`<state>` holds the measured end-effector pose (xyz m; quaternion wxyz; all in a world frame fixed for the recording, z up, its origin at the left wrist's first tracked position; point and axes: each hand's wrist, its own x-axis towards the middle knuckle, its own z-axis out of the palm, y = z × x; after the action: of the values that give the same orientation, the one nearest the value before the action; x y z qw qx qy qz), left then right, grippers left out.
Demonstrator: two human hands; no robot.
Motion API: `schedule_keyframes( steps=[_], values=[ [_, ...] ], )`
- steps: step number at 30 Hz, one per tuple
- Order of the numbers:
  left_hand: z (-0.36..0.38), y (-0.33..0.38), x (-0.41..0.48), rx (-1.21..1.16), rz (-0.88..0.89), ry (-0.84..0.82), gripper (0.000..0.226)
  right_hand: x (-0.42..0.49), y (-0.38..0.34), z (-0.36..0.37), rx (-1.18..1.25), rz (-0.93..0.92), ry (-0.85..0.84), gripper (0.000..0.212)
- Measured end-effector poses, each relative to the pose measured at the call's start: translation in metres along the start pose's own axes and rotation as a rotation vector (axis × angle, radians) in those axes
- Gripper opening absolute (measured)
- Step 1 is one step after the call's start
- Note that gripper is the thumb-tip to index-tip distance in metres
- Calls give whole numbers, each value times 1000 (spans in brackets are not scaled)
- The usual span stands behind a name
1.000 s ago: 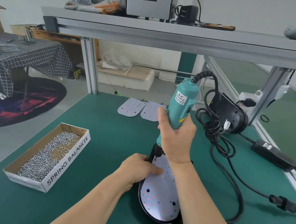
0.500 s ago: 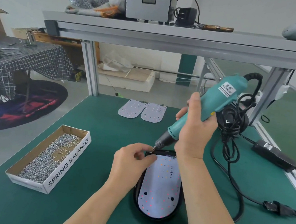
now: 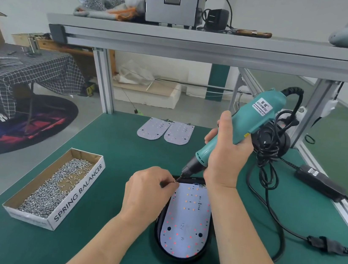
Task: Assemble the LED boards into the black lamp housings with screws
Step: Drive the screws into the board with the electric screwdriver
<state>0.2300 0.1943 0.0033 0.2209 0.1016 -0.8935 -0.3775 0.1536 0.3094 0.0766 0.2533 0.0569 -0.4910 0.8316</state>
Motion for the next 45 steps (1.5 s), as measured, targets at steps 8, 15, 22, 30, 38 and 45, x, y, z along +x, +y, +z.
schedule_keyframes(
  steps=[8,15,22,30,38,45],
  values=[
    [7,1,-3,59,37,78,20,-4,3,2,-22,-29,6,23],
    [16,0,-7,-121,-64,73,24,-3,12,-4,-31,47,137,23],
    [19,-1,-7,-213,-93,35,21,2,18,-11,-29,92,162,25],
    [6,-20,7,8,-427,-315,43,2,24,-13,-108,-46,87,24],
    [20,-10,21,-302,-565,-540,41,-6,37,-13,-331,-178,-46,26],
    [29,-10,17,-376,-602,-530,30,-8,38,-11,-343,-206,-61,15]
  ],
)
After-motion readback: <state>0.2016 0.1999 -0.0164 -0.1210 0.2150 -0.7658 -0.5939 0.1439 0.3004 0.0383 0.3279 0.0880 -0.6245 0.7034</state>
